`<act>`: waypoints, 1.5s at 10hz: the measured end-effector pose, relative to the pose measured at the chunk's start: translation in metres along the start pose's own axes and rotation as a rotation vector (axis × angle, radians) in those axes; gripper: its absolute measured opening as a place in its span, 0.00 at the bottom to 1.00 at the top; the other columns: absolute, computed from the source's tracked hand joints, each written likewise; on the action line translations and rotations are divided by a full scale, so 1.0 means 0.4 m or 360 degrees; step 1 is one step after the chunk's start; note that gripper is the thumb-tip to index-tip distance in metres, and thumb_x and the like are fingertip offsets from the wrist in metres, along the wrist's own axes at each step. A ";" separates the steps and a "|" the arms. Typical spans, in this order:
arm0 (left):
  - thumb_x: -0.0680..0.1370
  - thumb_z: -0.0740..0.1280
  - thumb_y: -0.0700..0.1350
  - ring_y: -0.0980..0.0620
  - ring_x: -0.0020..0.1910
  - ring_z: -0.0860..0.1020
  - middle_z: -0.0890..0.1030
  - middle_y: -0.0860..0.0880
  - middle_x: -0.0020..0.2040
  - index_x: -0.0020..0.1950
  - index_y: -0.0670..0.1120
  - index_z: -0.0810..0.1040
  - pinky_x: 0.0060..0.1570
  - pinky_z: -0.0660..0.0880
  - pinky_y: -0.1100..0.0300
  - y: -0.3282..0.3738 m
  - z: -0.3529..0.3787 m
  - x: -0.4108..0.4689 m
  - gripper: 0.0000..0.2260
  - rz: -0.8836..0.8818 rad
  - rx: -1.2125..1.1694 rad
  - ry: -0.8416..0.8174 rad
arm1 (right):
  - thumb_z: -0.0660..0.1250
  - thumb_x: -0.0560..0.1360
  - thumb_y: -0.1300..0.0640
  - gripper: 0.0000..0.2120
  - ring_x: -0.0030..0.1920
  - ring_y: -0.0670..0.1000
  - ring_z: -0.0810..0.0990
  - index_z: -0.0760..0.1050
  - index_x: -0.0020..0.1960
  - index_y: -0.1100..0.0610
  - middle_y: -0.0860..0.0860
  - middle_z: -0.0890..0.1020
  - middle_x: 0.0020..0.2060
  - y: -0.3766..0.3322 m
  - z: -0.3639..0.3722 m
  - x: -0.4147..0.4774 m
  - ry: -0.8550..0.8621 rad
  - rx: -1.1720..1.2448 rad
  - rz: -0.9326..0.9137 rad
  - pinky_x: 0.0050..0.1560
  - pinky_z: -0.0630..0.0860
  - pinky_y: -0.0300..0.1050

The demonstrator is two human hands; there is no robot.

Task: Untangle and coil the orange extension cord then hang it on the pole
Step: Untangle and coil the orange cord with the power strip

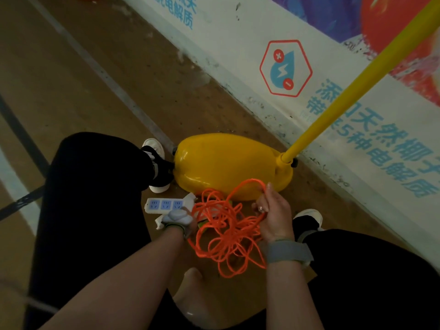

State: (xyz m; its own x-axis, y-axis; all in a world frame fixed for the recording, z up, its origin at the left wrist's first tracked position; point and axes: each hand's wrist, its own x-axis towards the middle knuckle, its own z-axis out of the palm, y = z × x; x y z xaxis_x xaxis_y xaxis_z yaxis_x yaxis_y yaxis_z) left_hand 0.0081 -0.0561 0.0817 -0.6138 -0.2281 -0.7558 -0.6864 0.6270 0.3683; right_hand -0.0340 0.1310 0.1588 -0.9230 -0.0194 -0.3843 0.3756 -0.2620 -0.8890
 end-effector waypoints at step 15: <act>0.84 0.51 0.46 0.56 0.19 0.62 0.64 0.51 0.21 0.44 0.43 0.68 0.15 0.56 0.68 0.130 -0.039 -0.062 0.13 0.0526 -0.2430 -0.0608 | 0.62 0.65 0.56 0.23 0.53 0.56 0.75 0.77 0.59 0.55 0.58 0.76 0.50 0.150 0.055 -0.022 -0.0376 -0.1611 -0.0119 0.55 0.71 0.46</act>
State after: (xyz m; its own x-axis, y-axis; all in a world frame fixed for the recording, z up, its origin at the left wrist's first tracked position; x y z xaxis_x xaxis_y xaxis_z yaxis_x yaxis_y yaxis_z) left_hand -0.0185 -0.0293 0.1281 -0.8388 0.0968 -0.5358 -0.4219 -0.7376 0.5272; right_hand -0.0050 0.0943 0.1144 -0.8986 -0.2536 -0.3580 0.1103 0.6592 -0.7438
